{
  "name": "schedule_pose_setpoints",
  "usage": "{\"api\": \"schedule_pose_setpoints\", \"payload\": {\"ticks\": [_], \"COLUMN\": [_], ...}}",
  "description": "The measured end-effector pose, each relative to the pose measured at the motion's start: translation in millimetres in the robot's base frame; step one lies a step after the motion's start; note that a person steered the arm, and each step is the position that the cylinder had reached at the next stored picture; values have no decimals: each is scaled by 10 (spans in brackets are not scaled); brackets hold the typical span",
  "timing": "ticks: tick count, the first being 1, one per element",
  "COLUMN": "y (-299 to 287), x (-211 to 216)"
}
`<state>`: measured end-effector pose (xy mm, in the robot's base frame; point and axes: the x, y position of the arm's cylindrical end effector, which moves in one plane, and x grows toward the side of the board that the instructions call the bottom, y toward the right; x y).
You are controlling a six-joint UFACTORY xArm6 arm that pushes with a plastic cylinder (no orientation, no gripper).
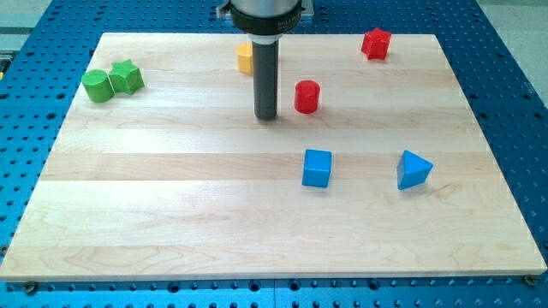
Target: Push the red circle towards the red star
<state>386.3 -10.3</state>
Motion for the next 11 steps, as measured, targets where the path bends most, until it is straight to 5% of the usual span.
{"api": "schedule_pose_setpoints", "payload": {"ticks": [5, 7, 9, 11], "y": [-29, 1050, 667, 1355], "x": [23, -225, -315, -817]}}
